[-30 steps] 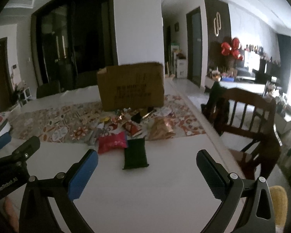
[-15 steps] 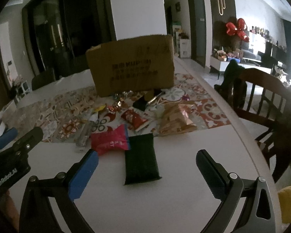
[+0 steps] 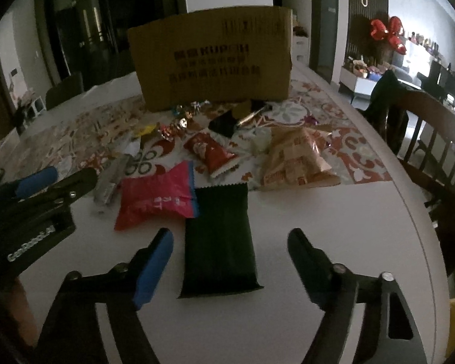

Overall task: Organize snacks
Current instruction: 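Grasp the white tube snack with the left tool while the right tool grasps the dark green packet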

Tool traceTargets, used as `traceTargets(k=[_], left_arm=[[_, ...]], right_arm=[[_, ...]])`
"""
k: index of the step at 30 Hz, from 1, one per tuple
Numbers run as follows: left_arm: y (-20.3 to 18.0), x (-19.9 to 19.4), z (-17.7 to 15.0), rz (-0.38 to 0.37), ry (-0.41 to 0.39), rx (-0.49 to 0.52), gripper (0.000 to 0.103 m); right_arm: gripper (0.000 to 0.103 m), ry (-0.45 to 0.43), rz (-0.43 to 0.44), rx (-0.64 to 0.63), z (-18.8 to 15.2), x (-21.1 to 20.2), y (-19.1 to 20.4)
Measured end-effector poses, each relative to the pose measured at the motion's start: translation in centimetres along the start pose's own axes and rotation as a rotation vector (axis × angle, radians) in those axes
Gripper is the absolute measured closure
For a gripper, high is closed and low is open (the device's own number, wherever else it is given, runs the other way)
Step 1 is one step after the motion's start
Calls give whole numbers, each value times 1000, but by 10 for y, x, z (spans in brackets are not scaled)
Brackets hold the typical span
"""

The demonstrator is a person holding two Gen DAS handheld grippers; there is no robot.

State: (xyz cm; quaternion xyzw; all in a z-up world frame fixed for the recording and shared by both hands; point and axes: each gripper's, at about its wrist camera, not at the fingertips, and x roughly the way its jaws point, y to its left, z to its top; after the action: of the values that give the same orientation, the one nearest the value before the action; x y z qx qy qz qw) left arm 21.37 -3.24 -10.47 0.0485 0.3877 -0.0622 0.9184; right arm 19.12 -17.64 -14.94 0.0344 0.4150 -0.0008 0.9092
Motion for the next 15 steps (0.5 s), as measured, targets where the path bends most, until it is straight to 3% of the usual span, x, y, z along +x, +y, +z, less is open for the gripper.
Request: traceTargets(k=[15], left_arm=[[4, 38, 6, -55, 87, -62, 70]], right_arm=[[41, 27, -19, -45, 9, 16, 10]])
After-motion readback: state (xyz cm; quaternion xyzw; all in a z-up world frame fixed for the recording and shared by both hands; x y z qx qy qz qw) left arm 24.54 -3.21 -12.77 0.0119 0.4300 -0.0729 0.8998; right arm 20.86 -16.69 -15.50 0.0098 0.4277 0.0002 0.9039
